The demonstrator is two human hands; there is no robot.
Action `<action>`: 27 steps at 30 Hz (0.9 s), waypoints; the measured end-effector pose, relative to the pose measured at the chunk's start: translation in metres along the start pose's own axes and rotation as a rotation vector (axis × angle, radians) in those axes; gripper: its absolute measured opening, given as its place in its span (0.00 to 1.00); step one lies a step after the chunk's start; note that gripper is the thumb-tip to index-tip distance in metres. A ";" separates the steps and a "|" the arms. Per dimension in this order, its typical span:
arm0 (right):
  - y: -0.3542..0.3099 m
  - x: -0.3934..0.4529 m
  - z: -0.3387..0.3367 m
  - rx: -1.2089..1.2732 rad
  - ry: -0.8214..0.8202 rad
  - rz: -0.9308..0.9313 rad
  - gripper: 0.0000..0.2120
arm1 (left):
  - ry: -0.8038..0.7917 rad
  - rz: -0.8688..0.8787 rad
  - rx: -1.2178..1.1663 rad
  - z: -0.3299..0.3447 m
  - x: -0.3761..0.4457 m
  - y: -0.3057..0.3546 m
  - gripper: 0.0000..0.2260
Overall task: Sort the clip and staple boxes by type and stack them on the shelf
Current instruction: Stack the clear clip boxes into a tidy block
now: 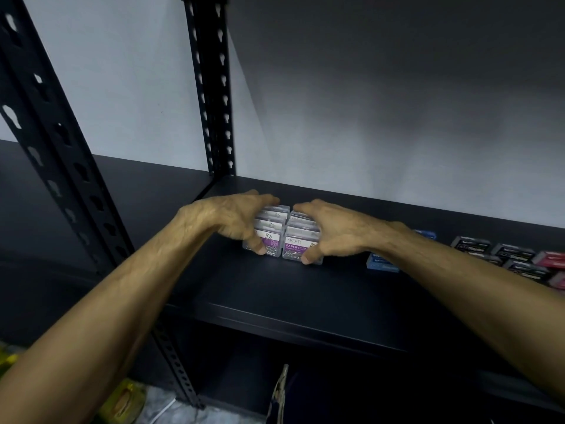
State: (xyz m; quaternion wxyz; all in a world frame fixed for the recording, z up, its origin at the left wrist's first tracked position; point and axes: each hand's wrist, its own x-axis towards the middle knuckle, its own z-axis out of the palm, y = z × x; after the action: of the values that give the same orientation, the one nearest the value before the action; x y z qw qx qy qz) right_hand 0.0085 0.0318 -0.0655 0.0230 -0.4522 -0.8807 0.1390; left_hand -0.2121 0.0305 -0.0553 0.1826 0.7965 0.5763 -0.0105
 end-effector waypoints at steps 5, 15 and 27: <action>0.002 0.000 0.001 0.014 0.019 -0.014 0.48 | 0.058 0.048 -0.024 0.003 0.000 -0.001 0.46; 0.009 0.002 0.001 0.031 0.016 -0.009 0.48 | -0.019 0.045 -0.068 0.004 0.001 -0.002 0.42; 0.004 0.000 0.001 0.007 0.000 -0.001 0.49 | -0.065 0.042 -0.008 0.008 0.009 0.005 0.44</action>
State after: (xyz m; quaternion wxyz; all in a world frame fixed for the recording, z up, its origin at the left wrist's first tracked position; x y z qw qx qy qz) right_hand 0.0117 0.0340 -0.0680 0.0247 -0.4517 -0.8804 0.1423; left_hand -0.2030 0.0354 -0.0631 0.2046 0.8069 0.5533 -0.0301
